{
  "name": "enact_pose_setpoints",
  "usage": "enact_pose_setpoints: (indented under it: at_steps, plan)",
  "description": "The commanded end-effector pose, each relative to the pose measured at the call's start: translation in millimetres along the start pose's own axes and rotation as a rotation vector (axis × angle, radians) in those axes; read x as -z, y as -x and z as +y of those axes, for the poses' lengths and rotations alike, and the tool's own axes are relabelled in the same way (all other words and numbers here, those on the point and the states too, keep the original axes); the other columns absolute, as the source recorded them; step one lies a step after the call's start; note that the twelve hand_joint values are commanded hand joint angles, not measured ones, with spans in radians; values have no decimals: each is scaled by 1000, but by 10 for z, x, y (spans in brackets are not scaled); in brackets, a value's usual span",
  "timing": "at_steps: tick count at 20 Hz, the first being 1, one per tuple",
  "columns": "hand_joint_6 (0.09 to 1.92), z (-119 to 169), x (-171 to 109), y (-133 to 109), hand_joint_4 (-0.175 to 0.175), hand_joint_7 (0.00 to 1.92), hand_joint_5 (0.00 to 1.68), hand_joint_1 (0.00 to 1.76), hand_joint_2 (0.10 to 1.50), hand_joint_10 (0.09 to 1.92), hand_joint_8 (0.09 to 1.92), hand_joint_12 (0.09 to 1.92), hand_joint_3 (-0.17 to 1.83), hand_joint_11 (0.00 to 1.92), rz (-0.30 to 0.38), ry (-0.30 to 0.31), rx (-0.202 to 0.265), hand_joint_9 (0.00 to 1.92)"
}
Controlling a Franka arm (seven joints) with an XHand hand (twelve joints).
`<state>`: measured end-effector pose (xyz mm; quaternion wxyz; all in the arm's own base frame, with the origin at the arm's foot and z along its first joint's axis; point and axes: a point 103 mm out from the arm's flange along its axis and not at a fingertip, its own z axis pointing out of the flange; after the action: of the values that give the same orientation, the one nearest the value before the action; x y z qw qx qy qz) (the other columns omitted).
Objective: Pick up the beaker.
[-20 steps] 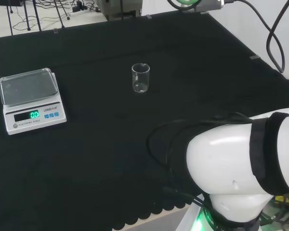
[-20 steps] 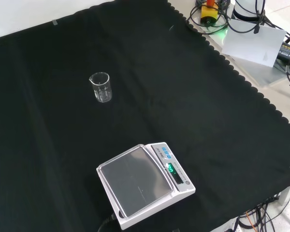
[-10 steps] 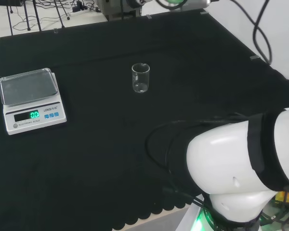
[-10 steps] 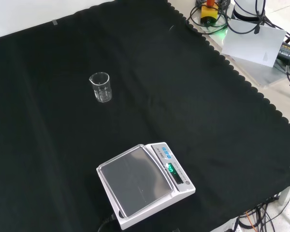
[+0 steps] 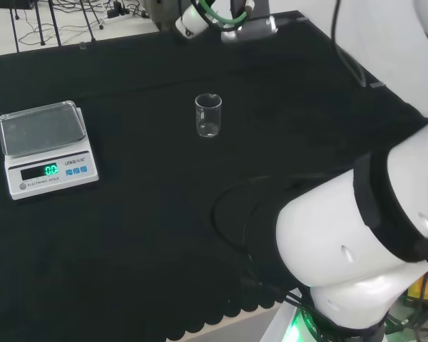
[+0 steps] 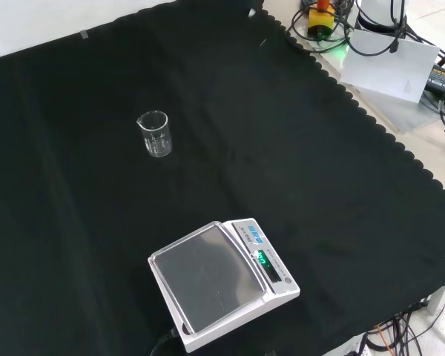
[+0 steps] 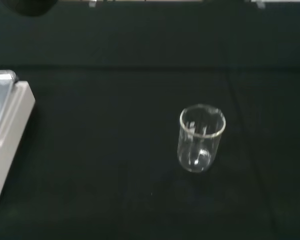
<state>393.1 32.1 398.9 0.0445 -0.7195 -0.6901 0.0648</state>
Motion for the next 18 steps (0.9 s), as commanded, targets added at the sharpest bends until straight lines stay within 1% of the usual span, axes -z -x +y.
enact_pose_setpoints:
  at_steps: [1,5,8,12,15,18]
  plan:
    - [87,759,-645,380,51,0,0,652,831,890,537,1324,-33,0,83,-76,-4,71]
    - [87,975,-823,594,53,0,0,654,831,890,536,1322,-33,0,85,-104,-18,69]
    - [87,1112,-969,672,55,0,0,656,831,888,516,1317,-33,0,93,-95,-13,64]
    - [87,1249,-1191,692,64,0,0,667,832,882,387,1263,-32,0,107,-51,2,38]
    - [87,1348,-1354,644,68,0,0,673,833,879,333,1225,-31,0,117,-18,16,23]
    - [87,1461,-1511,602,69,0,0,675,834,878,323,1214,-30,0,127,-15,28,18]
